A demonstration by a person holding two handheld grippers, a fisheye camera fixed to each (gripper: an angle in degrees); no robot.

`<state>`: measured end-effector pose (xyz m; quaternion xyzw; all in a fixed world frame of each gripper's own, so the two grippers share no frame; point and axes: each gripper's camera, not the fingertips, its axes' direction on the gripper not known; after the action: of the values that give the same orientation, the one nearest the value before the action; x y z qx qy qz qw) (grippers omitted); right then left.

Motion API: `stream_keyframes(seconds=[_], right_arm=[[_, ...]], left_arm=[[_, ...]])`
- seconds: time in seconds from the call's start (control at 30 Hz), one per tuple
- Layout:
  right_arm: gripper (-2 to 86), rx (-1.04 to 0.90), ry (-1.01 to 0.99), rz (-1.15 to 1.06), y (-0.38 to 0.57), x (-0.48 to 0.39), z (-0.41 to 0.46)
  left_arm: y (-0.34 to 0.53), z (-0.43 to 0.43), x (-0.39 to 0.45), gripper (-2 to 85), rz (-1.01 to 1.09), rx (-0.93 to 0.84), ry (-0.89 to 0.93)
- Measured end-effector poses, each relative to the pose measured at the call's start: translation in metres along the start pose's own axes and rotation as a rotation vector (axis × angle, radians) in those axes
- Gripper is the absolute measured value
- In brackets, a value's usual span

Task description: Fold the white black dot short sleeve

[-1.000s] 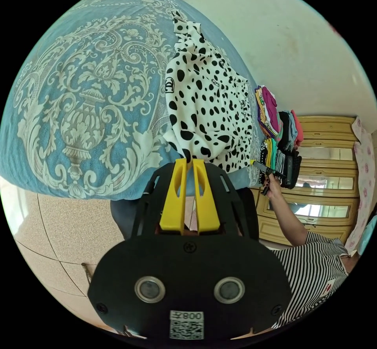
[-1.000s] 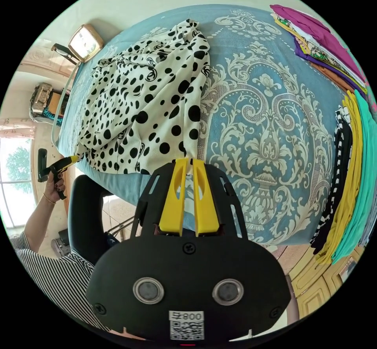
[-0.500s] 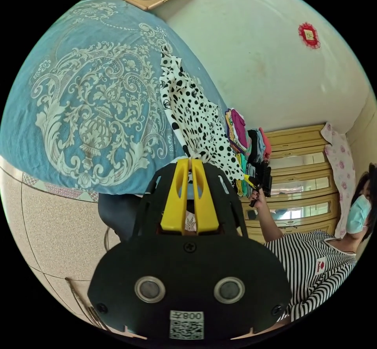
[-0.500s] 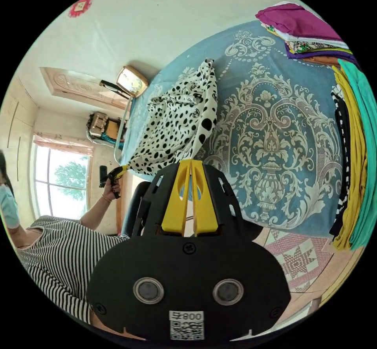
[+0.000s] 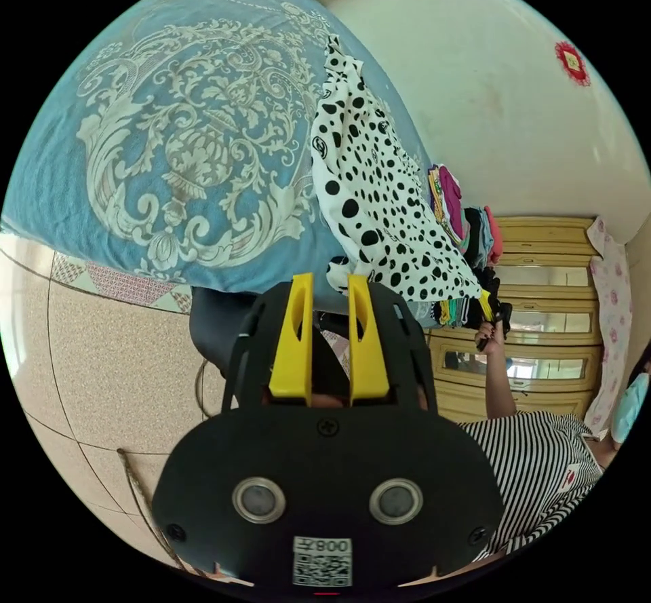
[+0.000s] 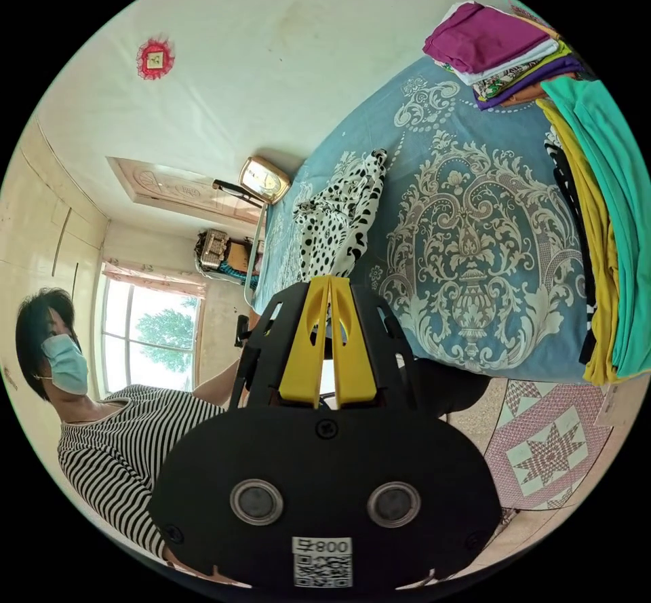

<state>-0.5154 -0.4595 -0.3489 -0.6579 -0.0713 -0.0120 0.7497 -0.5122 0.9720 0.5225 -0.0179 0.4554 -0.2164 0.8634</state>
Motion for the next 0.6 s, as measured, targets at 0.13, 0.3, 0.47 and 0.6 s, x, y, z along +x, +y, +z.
stream_keyframes(seconds=[0.13, 0.3, 0.47, 0.6], right_arm=[[0.0, -0.010, 0.028, -0.010, -0.021, -0.005, -0.014], [0.0, 0.001, 0.033, 0.012, -0.035, -0.001, -0.027], [0.0, 0.005, 0.019, 0.039, -0.040, 0.005, -0.033], [0.0, 0.002, 0.010, 0.045, -0.040, 0.003, -0.039]], left_arm=[[-0.031, 0.018, 0.038, 11.1, 0.131, -0.095, -0.074], [-0.063, 0.029, 0.066, 9.6, 0.216, -0.190, -0.211], [-0.083, 0.008, 0.063, 5.2, 0.216, -0.210, -0.106], [-0.085, -0.044, 0.066, 3.5, 0.211, -0.111, 0.082]])
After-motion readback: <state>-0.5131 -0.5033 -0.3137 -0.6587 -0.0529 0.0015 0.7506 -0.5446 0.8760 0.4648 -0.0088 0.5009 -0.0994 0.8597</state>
